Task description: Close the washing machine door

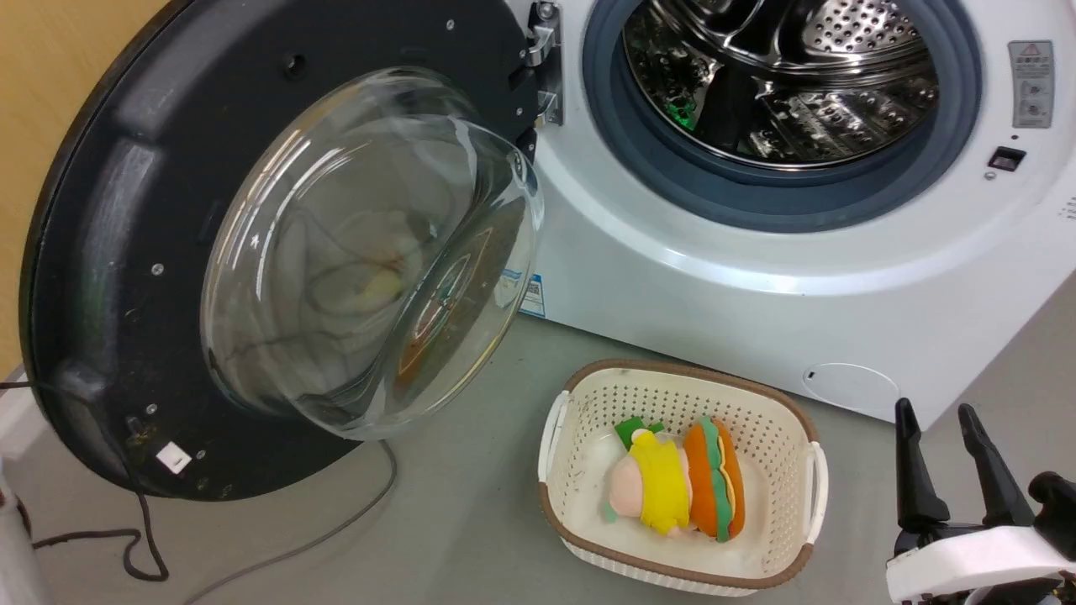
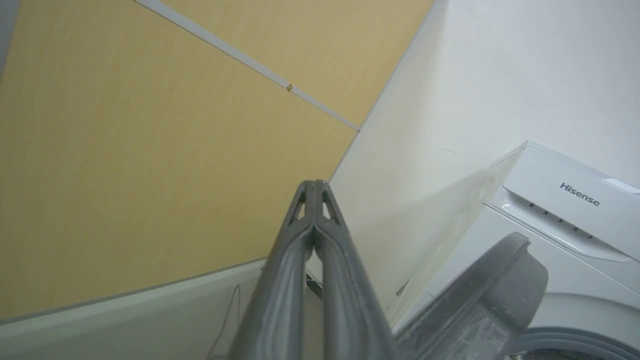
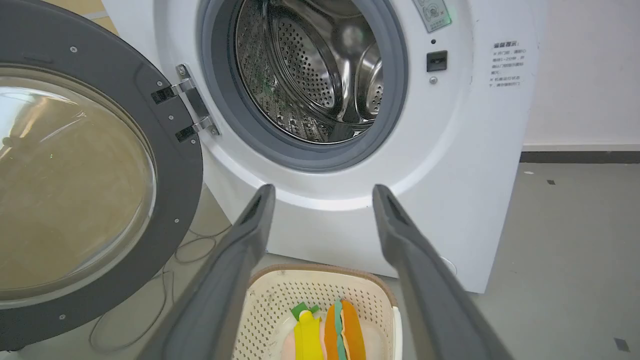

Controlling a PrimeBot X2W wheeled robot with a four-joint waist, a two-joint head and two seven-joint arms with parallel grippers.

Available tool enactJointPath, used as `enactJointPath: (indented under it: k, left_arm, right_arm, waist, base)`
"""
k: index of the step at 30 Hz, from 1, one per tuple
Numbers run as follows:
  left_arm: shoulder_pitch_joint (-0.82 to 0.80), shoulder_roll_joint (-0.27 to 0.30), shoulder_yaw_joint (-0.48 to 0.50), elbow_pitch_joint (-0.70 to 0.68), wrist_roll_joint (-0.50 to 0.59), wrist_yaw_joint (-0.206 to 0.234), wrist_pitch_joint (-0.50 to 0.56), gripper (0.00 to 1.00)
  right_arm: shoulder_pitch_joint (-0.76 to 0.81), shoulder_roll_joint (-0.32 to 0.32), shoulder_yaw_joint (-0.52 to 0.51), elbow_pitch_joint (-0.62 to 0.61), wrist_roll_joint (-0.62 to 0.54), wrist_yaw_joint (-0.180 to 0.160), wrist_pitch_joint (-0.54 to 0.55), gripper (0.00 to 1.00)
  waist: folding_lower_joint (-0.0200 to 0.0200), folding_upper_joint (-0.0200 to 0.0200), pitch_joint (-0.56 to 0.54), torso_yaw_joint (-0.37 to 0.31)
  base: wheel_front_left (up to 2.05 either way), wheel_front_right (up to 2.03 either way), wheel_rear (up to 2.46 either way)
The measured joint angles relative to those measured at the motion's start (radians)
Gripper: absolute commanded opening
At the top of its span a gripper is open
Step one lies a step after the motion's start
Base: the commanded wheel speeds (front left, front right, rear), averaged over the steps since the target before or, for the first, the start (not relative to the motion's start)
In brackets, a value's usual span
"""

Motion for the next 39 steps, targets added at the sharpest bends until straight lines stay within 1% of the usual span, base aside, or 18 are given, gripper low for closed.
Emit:
enactJointPath:
  k: [2, 8, 13, 18, 21, 27, 32, 35, 36, 39]
  left_arm:
    - [-0.011, 0.018, 0.0, 0.031, -0.032, 0.0, 0.046, 0.0]
    - [-0.018, 0.072, -0.02, 0.13, -0.151, -0.029, 0.234, 0.0]
    - [-0.02, 0.111, -0.025, 0.191, -0.236, -0.046, 0.35, 0.0]
    - [-0.019, 0.144, -0.069, 0.214, -0.294, -0.062, 0.463, 0.0]
    - [-0.01, 0.153, -0.094, 0.21, -0.347, -0.069, 0.531, 0.0]
    - [0.041, 0.186, -0.141, 0.133, -0.478, -0.073, 0.643, 0.0]
    - [0.101, 0.204, -0.184, 0.047, -0.57, -0.081, 0.697, 0.0]
    - [0.155, 0.221, -0.222, -0.02, -0.61, -0.081, 0.725, 0.0]
    - [0.193, 0.23, -0.252, -0.064, -0.631, -0.083, 0.743, 0.0]
    - [0.239, 0.238, -0.3, -0.128, -0.658, -0.09, 0.753, 0.0]
  right_arm:
    - [-0.001, 0.0, -0.002, 0.005, 0.007, 0.0, -0.007, 1.0]
    - [-0.002, 0.0, -0.01, 0.012, 0.024, 0.0, -0.018, 1.0]
    - [-0.002, 0.0, -0.014, 0.014, 0.035, 0.0, -0.029, 1.0]
    - [-0.002, 0.0, -0.016, 0.017, 0.056, 0.0, -0.038, 1.0]
    - [-0.002, 0.0, -0.019, 0.017, 0.066, 0.0, -0.044, 1.0]
    - [-0.002, 0.0, -0.03, 0.017, 0.078, 0.0, -0.06, 1.0]
    - [-0.002, 0.0, -0.041, 0.018, 0.087, 0.0, -0.069, 1.0]
    - [-0.002, 0.001, -0.048, 0.018, 0.093, 0.0, -0.075, 1.0]
    - [-0.002, 0.001, -0.057, 0.019, 0.097, 0.0, -0.078, 1.0]
    - [-0.002, 0.001, -0.066, 0.02, 0.099, 0.0, -0.086, 1.0]
  waist:
    - [0.0, 0.0, 0.003, 0.007]
    - [0.0, 0.0, 0.011, 0.024]
    - [0.0, 0.0, 0.018, 0.035]
    - [0.0, 0.0, 0.024, 0.044]
    - [0.0, 0.0, 0.029, 0.049]
    - [0.0, 0.0, 0.039, 0.065]
    - [0.0, 0.0, 0.043, 0.085]
    - [0.0, 0.0, 0.046, 0.096]
    - [0.0, 0.0, 0.048, 0.106]
    - [0.0, 0.0, 0.05, 0.121]
  base:
    - [0.0, 0.0, 0.0]
    - [0.0, 0.0, 0.0]
    - [0.0, 0.0, 0.0]
    - [0.0, 0.0, 0.0]
    - [0.0, 0.0, 0.0]
    - [0.0, 0.0, 0.0]
    - [0.0, 0.0, 0.0]
    - [0.0, 0.0, 0.0]
    - [0.0, 0.0, 0.0]
    - [0.0, 0.0, 0.0]
